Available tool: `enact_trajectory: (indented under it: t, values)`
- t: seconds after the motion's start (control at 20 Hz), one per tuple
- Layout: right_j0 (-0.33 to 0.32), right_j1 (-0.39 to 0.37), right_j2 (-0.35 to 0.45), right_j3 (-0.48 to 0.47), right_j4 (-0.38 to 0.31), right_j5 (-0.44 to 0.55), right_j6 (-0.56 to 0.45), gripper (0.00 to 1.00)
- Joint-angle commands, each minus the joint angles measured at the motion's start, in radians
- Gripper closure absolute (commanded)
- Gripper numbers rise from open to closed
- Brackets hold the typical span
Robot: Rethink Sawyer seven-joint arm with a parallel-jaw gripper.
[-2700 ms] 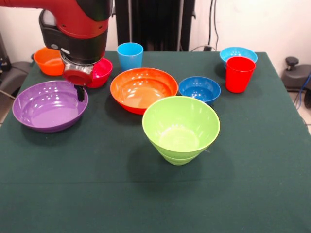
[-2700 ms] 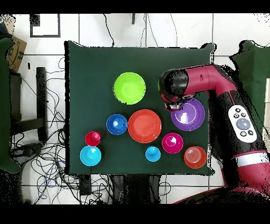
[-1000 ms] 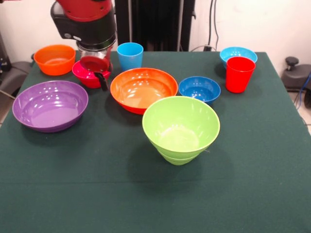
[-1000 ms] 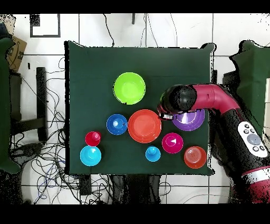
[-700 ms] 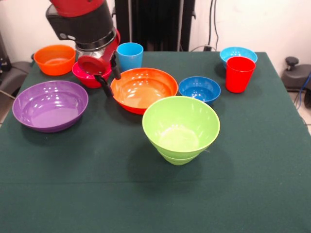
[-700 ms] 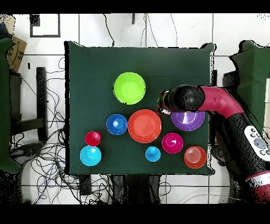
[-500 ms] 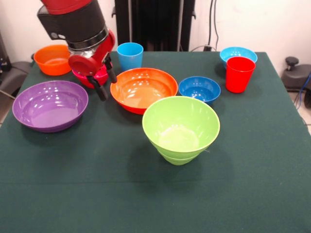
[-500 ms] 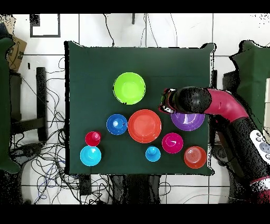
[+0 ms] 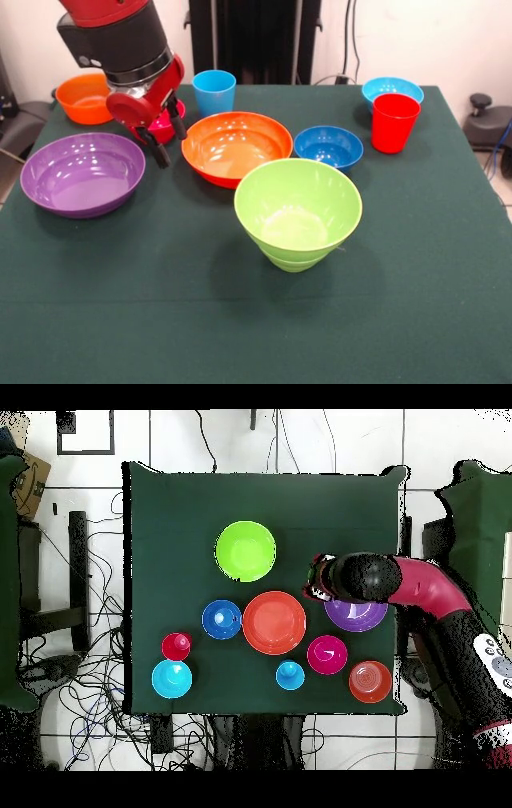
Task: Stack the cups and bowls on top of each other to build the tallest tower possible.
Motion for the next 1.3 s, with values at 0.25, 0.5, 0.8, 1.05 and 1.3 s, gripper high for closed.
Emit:
enact_trajectory:
  t: [0.25,0.5,0.8,1.05,1.3]
  values:
    - [0.116,0.025,-0.03,-0.111,-0.246,0.292,-0.356,0.0]
    - [0.104,0.038,0.029,-0.158,-0.334,0.354,-0.559,0.0]
    - [0.093,0.077,0.054,-0.19,-0.404,0.318,-0.651,0.0]
    - [0.11,0.088,-0.002,-0.182,-0.282,0.149,-0.219,0.0]
    - [0.058,0.077,-0.01,-0.126,-0.099,-0.059,0.104,0.0]
